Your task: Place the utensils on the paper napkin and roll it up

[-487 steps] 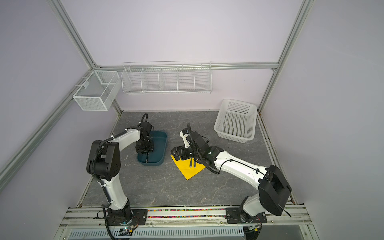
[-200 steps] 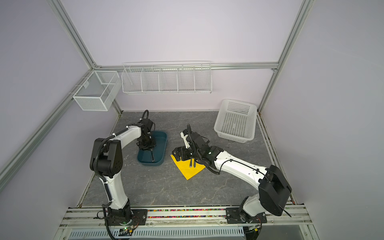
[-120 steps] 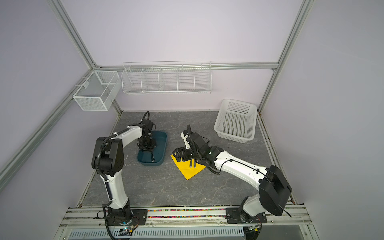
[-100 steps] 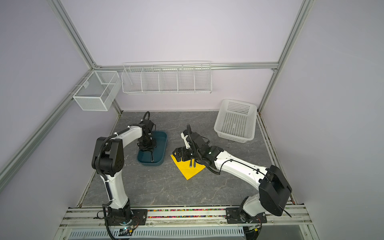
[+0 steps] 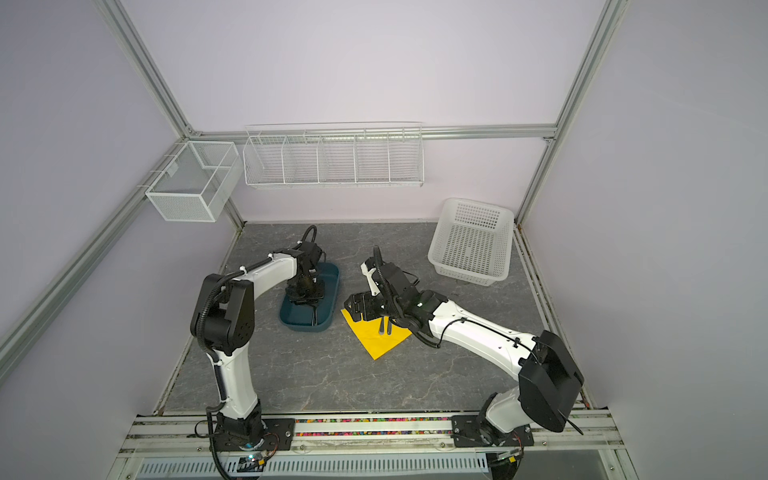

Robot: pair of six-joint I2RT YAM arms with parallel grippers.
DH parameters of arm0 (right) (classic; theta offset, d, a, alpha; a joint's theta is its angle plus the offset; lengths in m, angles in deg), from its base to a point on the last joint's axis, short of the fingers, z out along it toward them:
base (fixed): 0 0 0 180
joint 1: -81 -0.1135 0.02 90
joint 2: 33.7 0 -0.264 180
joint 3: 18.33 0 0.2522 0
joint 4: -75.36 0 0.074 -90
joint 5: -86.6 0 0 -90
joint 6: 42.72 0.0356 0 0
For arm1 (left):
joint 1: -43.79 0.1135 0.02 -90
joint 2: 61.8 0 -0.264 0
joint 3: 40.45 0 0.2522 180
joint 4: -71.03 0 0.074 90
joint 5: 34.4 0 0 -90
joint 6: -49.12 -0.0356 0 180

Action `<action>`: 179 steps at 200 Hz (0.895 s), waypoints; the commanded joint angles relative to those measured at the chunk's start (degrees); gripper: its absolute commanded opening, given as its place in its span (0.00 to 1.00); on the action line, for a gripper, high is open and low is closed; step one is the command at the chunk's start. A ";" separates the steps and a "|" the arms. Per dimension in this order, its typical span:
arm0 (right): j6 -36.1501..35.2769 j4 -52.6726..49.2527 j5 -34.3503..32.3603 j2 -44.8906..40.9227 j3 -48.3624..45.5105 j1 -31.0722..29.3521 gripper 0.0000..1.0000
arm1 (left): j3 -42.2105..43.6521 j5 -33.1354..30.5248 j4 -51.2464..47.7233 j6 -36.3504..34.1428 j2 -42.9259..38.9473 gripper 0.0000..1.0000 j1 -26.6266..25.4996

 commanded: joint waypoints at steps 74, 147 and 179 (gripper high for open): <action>-0.82 -0.26 -1.45 -2.25 -0.42 -0.26 0.89 | -2.39 2.19 -2.32 1.89 5.45 0.18 -0.09; -0.96 -1.28 -2.98 -3.23 -0.73 -0.30 0.89 | -2.79 1.68 -2.44 1.34 7.39 0.14 -0.09; -0.71 -1.29 -3.49 -3.76 -1.19 -0.25 0.89 | -2.22 1.17 -1.15 1.65 5.74 0.09 -0.09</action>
